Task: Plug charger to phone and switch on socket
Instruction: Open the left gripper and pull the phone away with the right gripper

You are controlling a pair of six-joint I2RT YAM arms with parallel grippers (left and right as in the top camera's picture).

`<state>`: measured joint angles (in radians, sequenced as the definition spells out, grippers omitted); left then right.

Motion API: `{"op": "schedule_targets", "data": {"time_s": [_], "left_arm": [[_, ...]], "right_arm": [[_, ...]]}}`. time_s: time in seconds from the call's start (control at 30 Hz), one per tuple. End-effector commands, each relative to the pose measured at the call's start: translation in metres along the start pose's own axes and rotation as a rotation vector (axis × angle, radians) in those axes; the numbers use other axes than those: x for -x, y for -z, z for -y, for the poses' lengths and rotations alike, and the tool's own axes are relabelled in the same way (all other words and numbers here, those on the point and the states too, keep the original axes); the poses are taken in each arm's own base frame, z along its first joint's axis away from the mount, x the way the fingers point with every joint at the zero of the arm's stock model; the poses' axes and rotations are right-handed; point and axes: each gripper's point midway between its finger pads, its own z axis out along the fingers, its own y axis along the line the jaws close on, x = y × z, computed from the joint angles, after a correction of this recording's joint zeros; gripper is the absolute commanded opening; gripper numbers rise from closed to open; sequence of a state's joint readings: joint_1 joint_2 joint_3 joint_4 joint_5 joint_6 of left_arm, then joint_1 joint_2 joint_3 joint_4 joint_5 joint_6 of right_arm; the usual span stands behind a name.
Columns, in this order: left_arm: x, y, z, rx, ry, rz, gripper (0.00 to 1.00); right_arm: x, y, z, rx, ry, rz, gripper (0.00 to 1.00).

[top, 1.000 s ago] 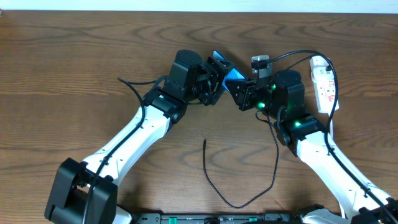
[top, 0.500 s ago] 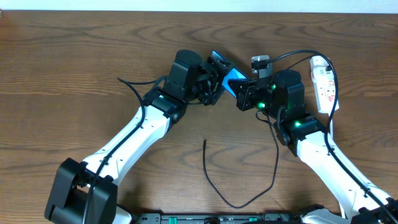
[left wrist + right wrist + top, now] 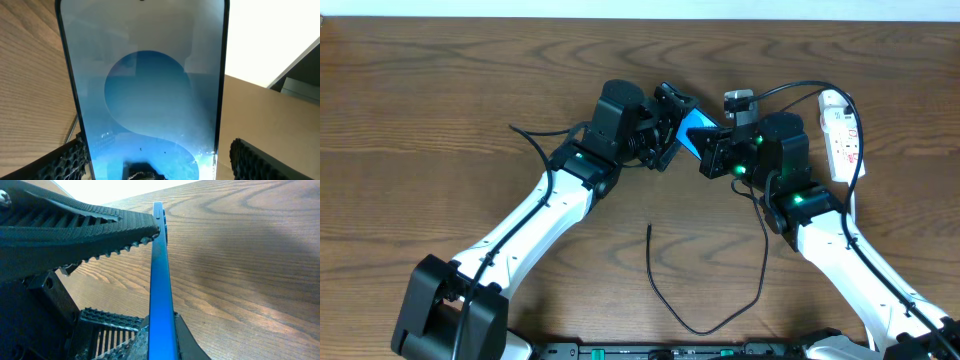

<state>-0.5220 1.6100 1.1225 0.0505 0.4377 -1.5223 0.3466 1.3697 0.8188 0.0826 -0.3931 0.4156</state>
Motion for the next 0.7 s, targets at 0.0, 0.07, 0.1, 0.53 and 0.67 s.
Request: {"op": "schedule_targets", "data": {"time_s": [0.0,0.07,0.1,0.53,0.67], "left_arm": [[-0.007,0.008,0.014,-0.036,-0.032,-0.022,0.89],[-0.013,0.009,0.017,-0.048,-0.037,-0.058,0.9],[-0.016,0.009,0.019,-0.055,-0.041,-0.073,0.9],[-0.033,0.016,0.038,-0.136,-0.089,-0.197,0.9],[-0.037,0.017,0.038,-0.135,-0.09,-0.223,0.9]], "right_arm": [[0.009,0.0,-0.005,0.017,-0.021,0.019,0.01],[0.012,0.001,0.0,0.008,-0.058,0.028,0.01],[0.013,0.002,0.002,0.003,-0.073,0.031,0.01],[0.047,0.029,0.062,-0.069,-0.439,0.146,0.01],[0.056,0.04,0.08,-0.073,-0.63,0.189,0.01]]}}
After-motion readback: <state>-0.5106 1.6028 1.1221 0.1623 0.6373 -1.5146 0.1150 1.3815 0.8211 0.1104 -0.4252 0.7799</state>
